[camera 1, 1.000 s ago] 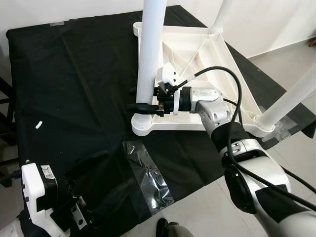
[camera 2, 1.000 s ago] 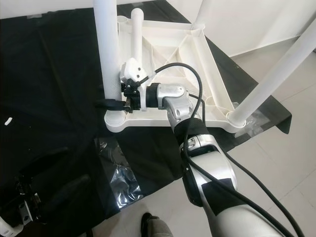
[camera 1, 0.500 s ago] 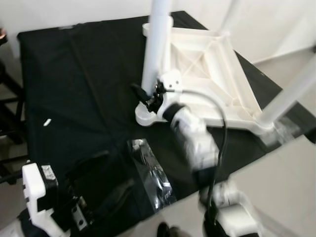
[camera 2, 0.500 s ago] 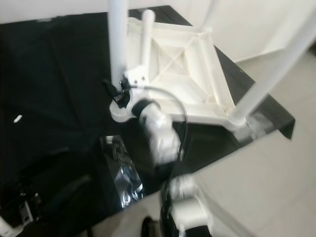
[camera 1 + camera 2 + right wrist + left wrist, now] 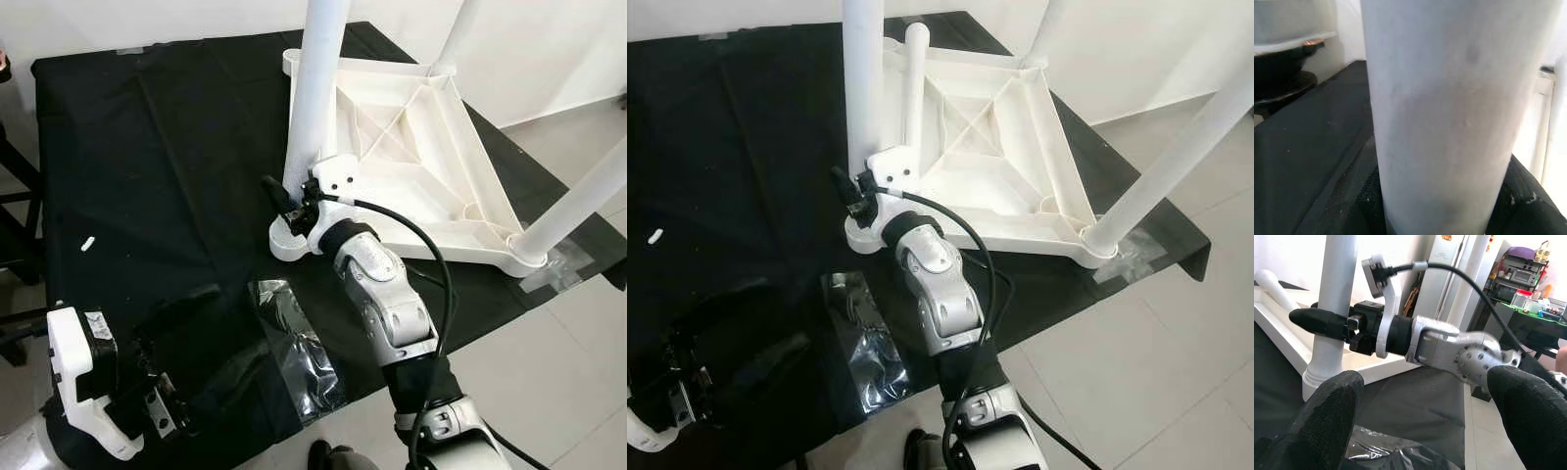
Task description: Building children table
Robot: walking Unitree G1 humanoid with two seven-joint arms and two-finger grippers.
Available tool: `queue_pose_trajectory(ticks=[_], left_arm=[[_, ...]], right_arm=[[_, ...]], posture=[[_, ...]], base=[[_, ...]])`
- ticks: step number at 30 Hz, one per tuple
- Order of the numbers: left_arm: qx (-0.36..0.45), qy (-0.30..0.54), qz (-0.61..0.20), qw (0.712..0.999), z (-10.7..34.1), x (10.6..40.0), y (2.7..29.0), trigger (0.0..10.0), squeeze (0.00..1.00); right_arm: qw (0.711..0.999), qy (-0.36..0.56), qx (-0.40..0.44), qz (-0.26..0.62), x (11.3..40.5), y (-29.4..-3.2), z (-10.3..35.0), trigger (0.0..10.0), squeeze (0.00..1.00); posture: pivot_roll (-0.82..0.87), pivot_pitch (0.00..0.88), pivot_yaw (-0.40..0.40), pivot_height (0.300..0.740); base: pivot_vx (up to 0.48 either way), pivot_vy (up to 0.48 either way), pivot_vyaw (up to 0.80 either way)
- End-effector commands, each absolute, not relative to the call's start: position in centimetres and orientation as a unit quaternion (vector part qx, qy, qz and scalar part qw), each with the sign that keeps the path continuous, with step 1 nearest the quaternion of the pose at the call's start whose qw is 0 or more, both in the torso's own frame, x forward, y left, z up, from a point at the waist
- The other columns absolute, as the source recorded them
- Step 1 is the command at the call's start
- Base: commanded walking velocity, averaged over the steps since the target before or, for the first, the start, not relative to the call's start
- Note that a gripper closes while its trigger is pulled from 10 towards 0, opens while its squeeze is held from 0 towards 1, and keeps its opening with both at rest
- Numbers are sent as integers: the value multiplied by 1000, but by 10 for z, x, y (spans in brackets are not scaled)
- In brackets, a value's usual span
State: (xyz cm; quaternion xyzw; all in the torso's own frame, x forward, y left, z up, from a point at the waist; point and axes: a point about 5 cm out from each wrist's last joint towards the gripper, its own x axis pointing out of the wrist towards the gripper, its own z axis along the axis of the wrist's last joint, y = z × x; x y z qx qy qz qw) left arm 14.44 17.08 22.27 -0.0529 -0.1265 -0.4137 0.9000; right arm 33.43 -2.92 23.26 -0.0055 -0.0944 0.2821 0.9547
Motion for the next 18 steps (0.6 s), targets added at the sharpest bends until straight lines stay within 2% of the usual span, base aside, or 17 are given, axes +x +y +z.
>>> queue_pose_trajectory(ticks=[1, 4, 7, 8, 9, 11, 12, 13, 14, 15, 16, 17, 18], left_arm=[[-48, -117, -419, 899, 220, 143, 169, 10000, 0], [-48, -116, -420, 899, 220, 143, 169, 10000, 0], [-49, -116, -419, 899, 220, 143, 168, 10000, 0], [-49, -116, -419, 899, 220, 143, 168, 10000, 0], [-50, -115, -419, 899, 220, 142, 168, 10000, 0], [-50, -115, -419, 899, 220, 142, 168, 10000, 0], [-51, -114, -418, 900, 219, 141, 167, 10000, 0], [-51, -114, -418, 900, 219, 141, 167, 10000, 0], [-52, -113, -417, 900, 219, 140, 167, 10000, 0], [-52, -113, -417, 900, 219, 140, 167, 10000, 0], [-52, -113, -417, 900, 219, 140, 167, 10000, 0], [-52, -111, -416, 901, 219, 138, 166, 10000, 0], [-52, -111, -416, 901, 219, 138, 166, 10000, 0]], right_arm=[[930, -57, 41, 361, 323, 8, 234, 10000, 1000], [922, -63, 39, 380, 323, 7, 236, 10000, 1000], [877, -108, 24, 468, 329, 0, 254, 10000, 1000], [877, -108, 24, 468, 329, 0, 254, 10000, 1000], [861, -121, 9, 493, 332, -4, 258, 10000, 1000], [861, -121, 9, 493, 332, -4, 258, 10000, 1000], [812, -140, -42, 565, 334, -15, 266, 10000, 1000], [812, -140, -42, 565, 334, -15, 266, 10000, 1000], [791, -143, -67, 591, 337, -21, 268, 10000, 267], [779, -143, -82, 605, 339, -25, 269, 10000, 267], [779, -143, -82, 605, 339, -25, 269, 10000, 267], [761, -134, -102, 626, 344, -33, 271, 10000, 0], [761, -134, -102, 626, 344, -33, 271, 10000, 0]], posture=[[160, 227, -127, 740], [160, 227, -127, 740], [165, 235, -133, 740], [165, 235, -133, 740], [166, 236, -134, 740], [166, 236, -134, 740], [169, 240, -137, 740], [169, 240, -137, 740], [173, 243, -138, 740], [173, 243, -138, 740], [173, 243, -138, 740], [186, 246, -142, 740], [186, 246, -142, 740]], base=[[0, 0, 0], [0, 0, 0], [0, 0, 0], [0, 0, 0], [0, 0, 0], [0, 0, 0], [0, 0, 0], [0, 0, 0], [0, 0, 0], [0, 0, 0], [0, 0, 0], [0, 0, 0], [0, 0, 0]])
